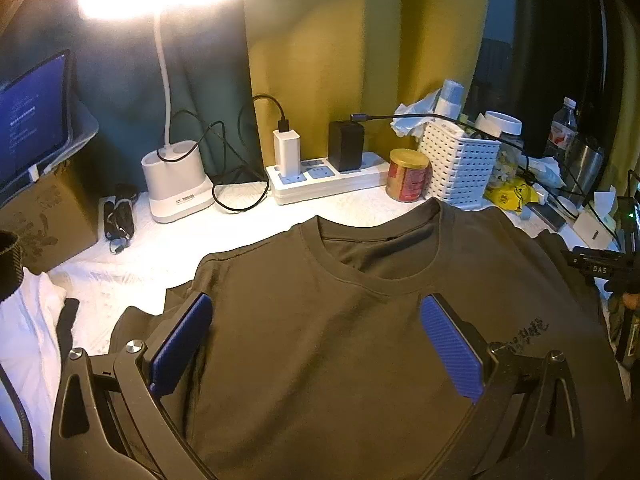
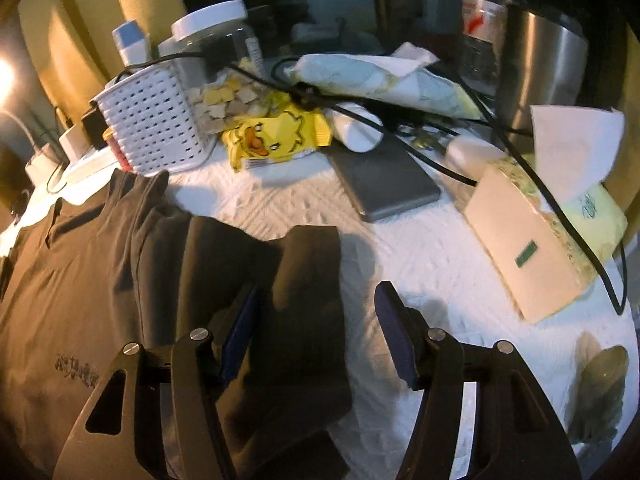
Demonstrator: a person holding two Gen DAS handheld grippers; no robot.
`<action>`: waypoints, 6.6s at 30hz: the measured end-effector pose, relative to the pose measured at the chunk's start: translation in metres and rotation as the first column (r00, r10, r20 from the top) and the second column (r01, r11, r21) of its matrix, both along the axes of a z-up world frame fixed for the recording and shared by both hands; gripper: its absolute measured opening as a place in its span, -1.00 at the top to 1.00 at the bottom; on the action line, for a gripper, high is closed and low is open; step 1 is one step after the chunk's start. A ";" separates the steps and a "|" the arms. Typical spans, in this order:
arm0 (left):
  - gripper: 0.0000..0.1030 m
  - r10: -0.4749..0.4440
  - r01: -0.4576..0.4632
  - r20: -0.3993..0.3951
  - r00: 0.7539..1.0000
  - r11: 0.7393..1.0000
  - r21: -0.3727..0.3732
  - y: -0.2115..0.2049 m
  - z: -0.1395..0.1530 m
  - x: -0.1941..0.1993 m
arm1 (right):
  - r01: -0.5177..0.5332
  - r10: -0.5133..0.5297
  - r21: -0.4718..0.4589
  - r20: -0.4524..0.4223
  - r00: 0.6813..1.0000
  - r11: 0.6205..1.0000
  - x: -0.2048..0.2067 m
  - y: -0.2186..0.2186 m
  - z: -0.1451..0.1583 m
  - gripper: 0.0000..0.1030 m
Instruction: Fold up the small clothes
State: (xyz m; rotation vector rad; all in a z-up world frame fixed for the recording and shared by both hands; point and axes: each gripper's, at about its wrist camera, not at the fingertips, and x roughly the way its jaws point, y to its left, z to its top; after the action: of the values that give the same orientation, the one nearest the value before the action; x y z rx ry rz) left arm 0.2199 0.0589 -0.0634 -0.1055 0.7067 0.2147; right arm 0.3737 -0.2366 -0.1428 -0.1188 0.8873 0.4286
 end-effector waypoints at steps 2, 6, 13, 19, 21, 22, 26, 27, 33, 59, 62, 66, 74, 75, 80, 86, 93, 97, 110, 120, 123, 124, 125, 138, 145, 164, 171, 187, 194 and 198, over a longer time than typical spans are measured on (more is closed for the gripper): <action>-0.98 0.007 -0.007 0.000 1.000 1.000 0.011 -0.003 0.003 -0.002 | -0.010 0.011 -0.049 0.015 1.000 0.999 -0.005 0.008 -0.001 -0.22; -0.98 0.019 -0.019 -0.009 1.000 1.000 0.004 -0.002 0.003 -0.005 | -0.082 0.084 -0.064 0.030 0.996 0.995 -0.013 0.020 0.000 0.43; -0.98 0.023 -0.023 -0.009 1.000 1.000 -0.010 0.001 0.005 -0.015 | -0.085 0.088 -0.052 0.045 0.995 0.995 -0.022 0.020 0.007 0.89; -0.98 0.024 -0.024 0.015 1.000 0.999 -0.038 0.012 0.006 -0.027 | -0.028 0.032 -0.040 0.093 0.995 0.999 -0.031 0.007 0.031 0.90; -0.98 0.023 -0.022 0.025 0.999 0.998 -0.052 0.017 0.007 -0.032 | -0.005 0.011 -0.053 0.107 0.994 0.999 -0.033 0.003 0.038 0.90; -0.98 0.023 -0.022 0.030 0.999 0.998 -0.056 0.019 0.008 -0.034 | 0.007 0.000 -0.057 0.111 0.994 0.998 -0.035 0.001 0.041 0.90; -0.98 0.032 -0.028 0.047 0.998 0.997 -0.067 0.032 0.010 -0.046 | 0.042 -0.034 -0.063 0.123 0.992 0.997 -0.044 -0.004 0.049 0.90; -0.98 0.034 -0.031 0.049 0.998 0.997 -0.069 0.034 0.010 -0.048 | 0.048 -0.039 -0.064 0.127 0.991 0.997 -0.048 -0.002 0.052 0.90; -0.98 0.040 -0.036 0.052 0.998 0.996 -0.087 0.053 0.006 -0.063 | 0.042 -0.034 -0.053 0.154 0.987 0.998 -0.068 0.014 0.071 0.90; -0.98 0.043 -0.036 0.067 0.997 0.994 -0.100 0.103 -0.011 -0.113 | -0.118 0.121 -0.047 0.069 0.990 0.992 -0.112 0.138 0.051 0.90; -0.98 0.048 -0.041 0.061 0.997 0.994 -0.100 0.103 -0.012 -0.114 | -0.140 0.142 -0.042 0.055 0.988 0.989 -0.114 0.149 0.044 0.90; -0.98 0.045 -0.040 0.057 0.997 0.995 -0.092 0.100 -0.012 -0.116 | -0.155 0.155 0.002 0.033 0.987 0.988 -0.114 0.153 0.035 0.89; -0.98 0.066 -0.063 0.033 0.997 0.994 -0.085 0.091 -0.013 -0.118 | -0.208 0.207 0.078 0.010 0.978 0.975 -0.125 0.150 0.031 0.12; -0.98 0.069 -0.066 0.034 0.997 0.994 -0.082 0.090 -0.013 -0.118 | -0.214 0.213 0.087 0.014 0.977 0.973 -0.128 0.148 0.033 0.12; -0.98 0.072 -0.070 0.028 0.997 0.995 -0.074 0.079 -0.012 -0.116 | -0.208 0.205 0.098 0.038 0.978 0.973 -0.142 0.122 0.042 0.11; -0.98 0.053 -0.053 0.012 0.999 0.997 -0.061 0.063 -0.011 -0.106 | -0.105 0.102 0.116 0.037 0.994 0.988 -0.140 0.063 0.040 -0.05; -0.98 0.028 -0.028 -0.002 1.000 0.999 -0.042 0.046 -0.008 -0.097 | -0.111 0.115 0.141 -0.017 0.993 0.984 -0.146 0.045 0.023 -0.07; -0.98 0.025 -0.025 -0.006 1.000 0.999 -0.034 0.041 -0.006 -0.096 | -0.127 0.135 0.147 -0.045 0.990 0.981 -0.150 0.049 0.017 -0.06; -0.98 0.024 -0.024 -0.008 1.000 0.999 -0.044 0.040 -0.009 -0.109 | -0.365 0.367 0.047 -0.037 0.930 0.930 -0.204 0.092 0.009 0.84; -0.98 0.044 -0.043 0.015 0.999 0.996 -0.073 0.055 -0.012 -0.127 | -0.447 0.446 -0.011 -0.054 0.894 0.895 -0.241 0.112 0.006 0.09; -0.98 0.053 -0.052 0.016 0.998 0.995 -0.082 0.063 -0.015 -0.131 | -0.423 0.423 -0.015 -0.022 0.906 0.906 -0.242 0.111 0.016 0.09; -0.98 0.058 -0.056 0.018 0.998 0.995 -0.087 0.066 -0.016 -0.132 | -0.409 0.409 -0.009 -0.005 0.912 0.912 -0.240 0.111 0.021 0.09; -0.98 0.062 -0.060 0.020 0.998 0.994 -0.091 0.069 -0.016 -0.134 | -0.388 0.388 -0.003 0.012 0.922 0.922 -0.238 0.110 0.024 0.09; -0.98 0.093 -0.091 0.009 0.996 0.988 -0.124 0.102 -0.030 -0.141 | -0.365 0.365 0.017 -0.098 0.926 0.931 -0.233 0.124 0.009 -0.01; -0.98 0.087 -0.086 0.005 0.996 0.987 -0.133 0.114 -0.034 -0.139 | -0.366 0.365 -0.005 -0.039 0.930 0.931 -0.237 0.139 0.030 -0.01; -0.98 -0.019 0.007 -0.067 0.998 0.984 -0.176 0.142 -0.057 -0.089 | -0.317 0.317 -0.034 -0.012 0.948 0.948 -0.206 0.177 0.046 -0.01; -0.66 -0.074 0.050 -0.083 0.994 0.965 -0.259 0.151 -0.066 -0.080 | -0.312 0.312 -0.028 -0.010 0.950 0.950 -0.199 0.186 0.048 -0.01; 0.99 0.007 -0.018 -0.069 0.998 0.987 -0.161 0.156 -0.055 -0.094 | -0.284 0.284 0.056 -0.007 0.959 0.957 -0.194 0.151 0.047 -0.01; 0.99 0.070 -0.076 -0.056 0.996 0.991 -0.110 0.145 -0.041 -0.106 | -0.274 0.276 0.095 -0.004 0.961 0.957 -0.186 0.125 0.047 -0.01; 0.99 0.074 -0.076 -0.022 0.997 0.994 -0.078 0.129 -0.024 -0.107 | -0.275 0.276 0.112 -0.001 0.961 0.955 -0.185 0.113 0.045 -0.01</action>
State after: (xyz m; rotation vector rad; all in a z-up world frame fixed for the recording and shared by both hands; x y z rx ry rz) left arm 0.1131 0.1879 -0.0877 -0.2062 0.7307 0.2600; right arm 0.1884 -0.1235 -0.0975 -0.1381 0.8645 0.7395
